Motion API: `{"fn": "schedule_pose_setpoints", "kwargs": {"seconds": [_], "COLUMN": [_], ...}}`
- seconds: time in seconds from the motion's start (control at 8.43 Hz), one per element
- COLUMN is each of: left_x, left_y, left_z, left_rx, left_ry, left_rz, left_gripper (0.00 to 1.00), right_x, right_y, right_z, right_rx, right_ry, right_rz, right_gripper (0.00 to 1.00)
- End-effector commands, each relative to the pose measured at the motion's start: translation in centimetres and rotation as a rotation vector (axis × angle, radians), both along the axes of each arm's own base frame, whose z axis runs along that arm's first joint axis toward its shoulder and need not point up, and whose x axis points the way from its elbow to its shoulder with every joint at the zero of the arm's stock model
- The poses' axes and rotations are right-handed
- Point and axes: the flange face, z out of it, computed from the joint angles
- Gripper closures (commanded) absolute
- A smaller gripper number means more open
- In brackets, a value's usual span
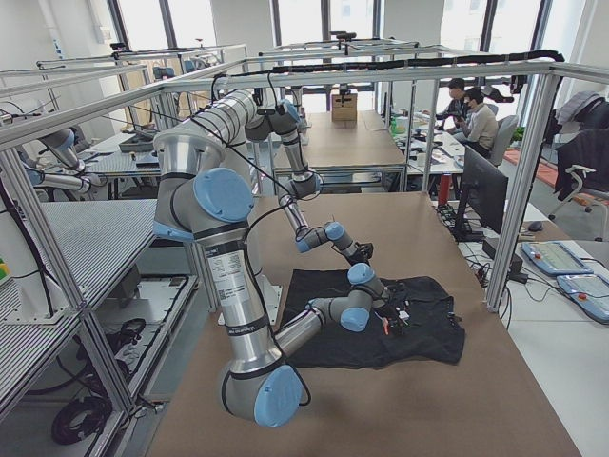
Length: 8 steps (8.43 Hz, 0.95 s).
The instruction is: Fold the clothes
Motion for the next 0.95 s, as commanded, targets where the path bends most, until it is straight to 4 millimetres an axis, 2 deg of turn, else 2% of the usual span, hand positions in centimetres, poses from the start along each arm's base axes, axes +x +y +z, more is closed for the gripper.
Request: {"fn": "schedule_pose_setpoints", "kwargs": {"seconds": [0.0,0.12,0.24,0.71,0.83], "left_x": [-1.0,-1.5,-2.0,-1.0,-0.9], "left_y": [-1.3,-2.0,-2.9,-3.4,-3.5], "left_z": [-0.4,-1.3,-1.7,0.7,0.6], "left_rx": [0.002,0.007,0.006,-0.004,-0.003], "left_ry": [0.003,0.015,0.016,-0.028,-0.027], "left_rz": [-0.016,-0.02,-0.015,-0.008,-0.01], "left_gripper": [0.65,0.55,0.41,0.39,0.47], "right_x": [0.0,0.0,0.0,-0.1,-0.1], "right_y": [0.1,0.1,0.1,0.0,0.0], "right_z": [0.1,0.0,0.0,-0.1,0.0], "right_rx": [-0.001,0.001,0.001,0.001,0.0], "right_ry": [0.0,-0.001,-0.001,0.001,0.002], "right_rz": [0.001,0.002,0.002,0.003,0.003], "right_gripper": [0.06,0.06,0.06,0.06,0.06]}}
